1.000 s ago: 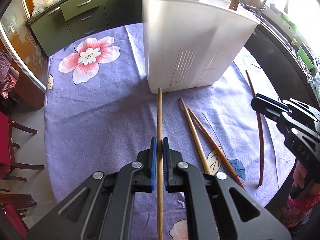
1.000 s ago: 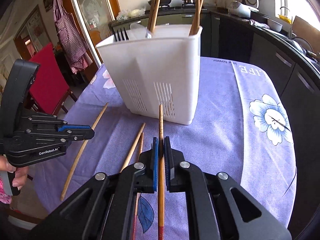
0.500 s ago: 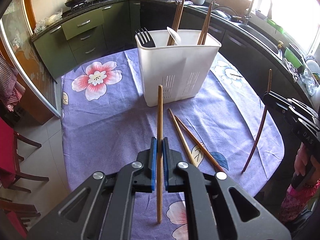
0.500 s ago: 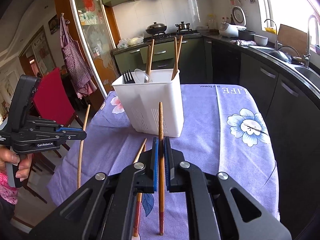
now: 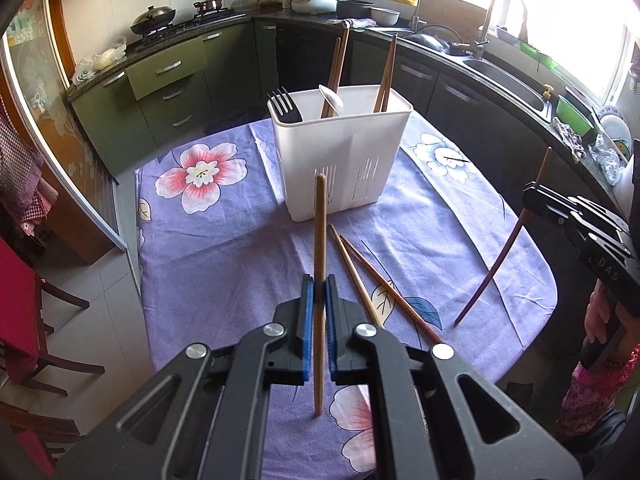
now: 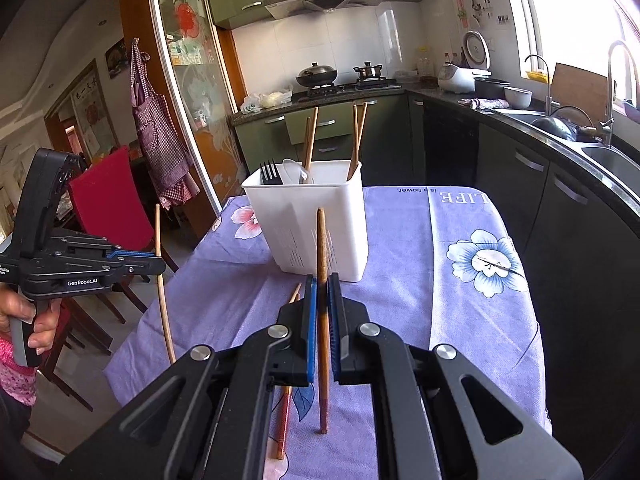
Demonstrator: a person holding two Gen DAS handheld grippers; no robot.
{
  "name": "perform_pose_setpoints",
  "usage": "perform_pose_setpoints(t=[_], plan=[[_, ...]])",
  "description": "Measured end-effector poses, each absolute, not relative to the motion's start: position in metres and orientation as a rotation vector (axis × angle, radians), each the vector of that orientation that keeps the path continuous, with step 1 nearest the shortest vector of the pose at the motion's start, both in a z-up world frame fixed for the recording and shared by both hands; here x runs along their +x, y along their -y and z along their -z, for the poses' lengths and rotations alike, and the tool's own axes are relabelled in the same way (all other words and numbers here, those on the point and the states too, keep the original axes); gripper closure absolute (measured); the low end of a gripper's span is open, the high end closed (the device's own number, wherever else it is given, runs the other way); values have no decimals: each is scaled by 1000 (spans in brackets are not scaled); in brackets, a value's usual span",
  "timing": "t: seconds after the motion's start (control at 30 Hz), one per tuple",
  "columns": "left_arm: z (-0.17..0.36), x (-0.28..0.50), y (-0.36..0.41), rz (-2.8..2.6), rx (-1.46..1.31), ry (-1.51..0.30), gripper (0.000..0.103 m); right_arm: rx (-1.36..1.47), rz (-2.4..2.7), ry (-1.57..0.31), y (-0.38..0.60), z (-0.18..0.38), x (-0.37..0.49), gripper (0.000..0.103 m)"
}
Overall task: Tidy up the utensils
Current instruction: 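Lift both held chopsticks upright into the white caddy and open both grippers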
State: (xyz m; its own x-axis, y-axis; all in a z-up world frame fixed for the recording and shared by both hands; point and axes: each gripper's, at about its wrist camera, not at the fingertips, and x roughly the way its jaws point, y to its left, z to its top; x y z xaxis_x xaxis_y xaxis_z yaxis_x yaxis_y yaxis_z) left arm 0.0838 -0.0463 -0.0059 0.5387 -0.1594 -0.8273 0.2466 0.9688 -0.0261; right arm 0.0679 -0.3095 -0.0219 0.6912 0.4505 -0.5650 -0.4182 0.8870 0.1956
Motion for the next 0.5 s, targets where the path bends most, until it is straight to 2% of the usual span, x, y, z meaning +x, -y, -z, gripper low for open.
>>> perform_pose_setpoints(t=[0.5], plan=[[-9,80,46,256,97,-938,97,38,-507,-616,299,6,68,97]])
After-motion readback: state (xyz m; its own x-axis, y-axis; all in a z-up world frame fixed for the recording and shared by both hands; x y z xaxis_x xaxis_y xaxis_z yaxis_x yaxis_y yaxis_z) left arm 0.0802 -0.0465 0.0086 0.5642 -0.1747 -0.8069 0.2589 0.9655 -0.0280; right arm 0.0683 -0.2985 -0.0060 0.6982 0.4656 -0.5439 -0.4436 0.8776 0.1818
